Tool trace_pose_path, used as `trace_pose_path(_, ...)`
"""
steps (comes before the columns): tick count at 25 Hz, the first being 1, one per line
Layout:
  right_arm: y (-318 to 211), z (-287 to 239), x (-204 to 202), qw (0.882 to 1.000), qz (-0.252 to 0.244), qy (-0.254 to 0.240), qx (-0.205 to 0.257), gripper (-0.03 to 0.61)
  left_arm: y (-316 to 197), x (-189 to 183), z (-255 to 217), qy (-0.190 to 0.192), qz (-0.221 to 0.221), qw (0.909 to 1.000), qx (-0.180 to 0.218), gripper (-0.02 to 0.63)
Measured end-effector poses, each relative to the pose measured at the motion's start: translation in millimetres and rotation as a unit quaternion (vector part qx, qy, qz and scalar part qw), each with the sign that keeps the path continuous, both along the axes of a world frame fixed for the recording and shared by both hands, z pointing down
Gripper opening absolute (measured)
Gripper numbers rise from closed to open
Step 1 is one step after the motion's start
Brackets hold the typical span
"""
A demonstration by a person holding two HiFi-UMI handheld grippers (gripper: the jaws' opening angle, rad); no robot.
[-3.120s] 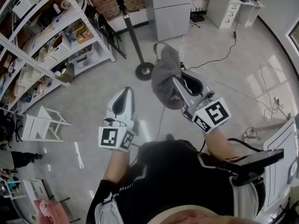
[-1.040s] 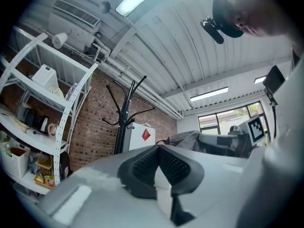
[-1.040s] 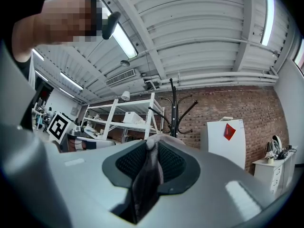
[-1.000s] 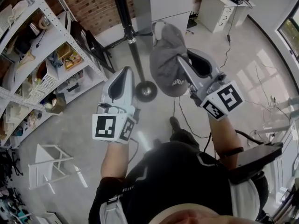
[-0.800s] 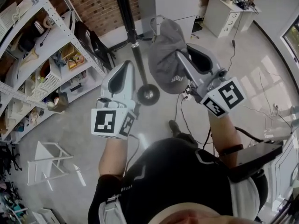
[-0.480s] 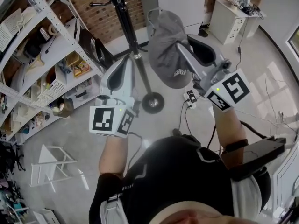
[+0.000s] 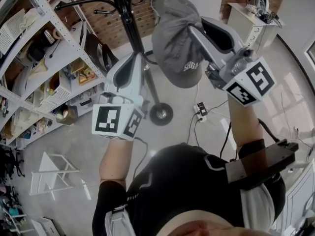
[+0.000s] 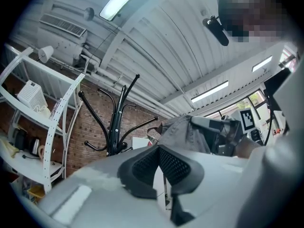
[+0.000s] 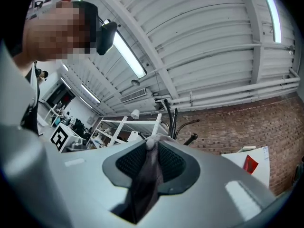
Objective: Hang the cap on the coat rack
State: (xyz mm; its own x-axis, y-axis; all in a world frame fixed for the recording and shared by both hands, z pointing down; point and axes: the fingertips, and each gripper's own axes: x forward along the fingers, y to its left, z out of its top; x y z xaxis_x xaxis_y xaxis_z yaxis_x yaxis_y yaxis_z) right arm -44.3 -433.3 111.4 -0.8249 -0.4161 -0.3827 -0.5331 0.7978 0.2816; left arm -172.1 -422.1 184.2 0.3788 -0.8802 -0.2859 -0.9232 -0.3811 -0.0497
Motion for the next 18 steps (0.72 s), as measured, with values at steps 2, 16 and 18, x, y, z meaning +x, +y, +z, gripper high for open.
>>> trace_pose_path(2, -5.6, -12.4, 2.7, 1.000, -0.005, -0.006, 0.011, 0.089, -4.7, 0.5, -0.1, -0.002, -0.003, 1.0000, 0.001, 0.029)
trace_pose_path(16, -38.1, -89.7, 17.9, 0.995, -0.019, -0.043, 0.086, 0.088, -32.4, -4.0, -7.5, -0.003, -0.024, 0.9997, 0.008, 0.029)
trace_pose_path(18, -41.7, -95.1, 20.3, 0.994, -0.019, -0.047, 0.092, 0.088, -34.8, -5.2, -6.8, -0.003, -0.027, 0.9996, 0.009, 0.029)
